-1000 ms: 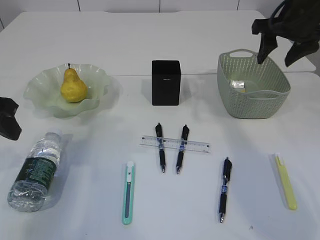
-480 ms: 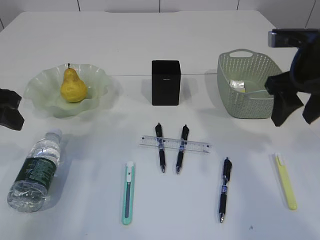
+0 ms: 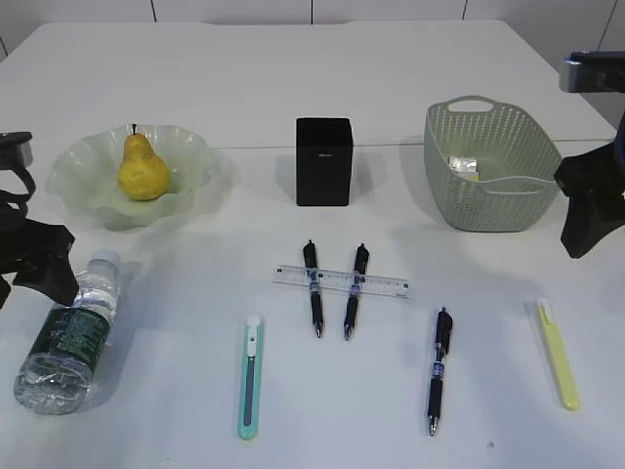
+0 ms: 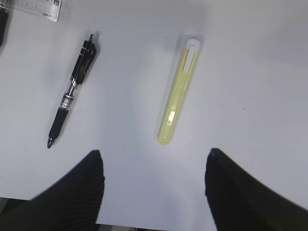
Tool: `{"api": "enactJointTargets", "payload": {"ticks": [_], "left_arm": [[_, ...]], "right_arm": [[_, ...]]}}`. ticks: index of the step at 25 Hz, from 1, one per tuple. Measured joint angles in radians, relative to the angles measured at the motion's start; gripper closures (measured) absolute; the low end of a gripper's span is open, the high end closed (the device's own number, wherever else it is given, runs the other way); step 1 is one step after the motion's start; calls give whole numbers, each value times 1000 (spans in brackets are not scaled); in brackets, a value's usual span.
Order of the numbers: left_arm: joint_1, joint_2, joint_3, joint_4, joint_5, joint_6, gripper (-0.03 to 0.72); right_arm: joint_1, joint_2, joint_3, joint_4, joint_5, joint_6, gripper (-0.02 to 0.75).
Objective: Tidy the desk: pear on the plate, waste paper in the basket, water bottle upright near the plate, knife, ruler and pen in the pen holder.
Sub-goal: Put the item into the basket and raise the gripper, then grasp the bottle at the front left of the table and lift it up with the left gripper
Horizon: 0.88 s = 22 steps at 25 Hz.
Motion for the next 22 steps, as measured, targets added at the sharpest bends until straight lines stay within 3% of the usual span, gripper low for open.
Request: {"api": "enactJointTargets", "payload": {"ticks": [9, 22], "left_arm": [[-38, 103, 0, -7, -141, -68, 127], [-40, 242, -101, -3, -143, -92, 125]], "right_arm": [[0, -1, 0, -15, -8, 0, 248], [0, -1, 0, -40, -38, 0, 248]]}}
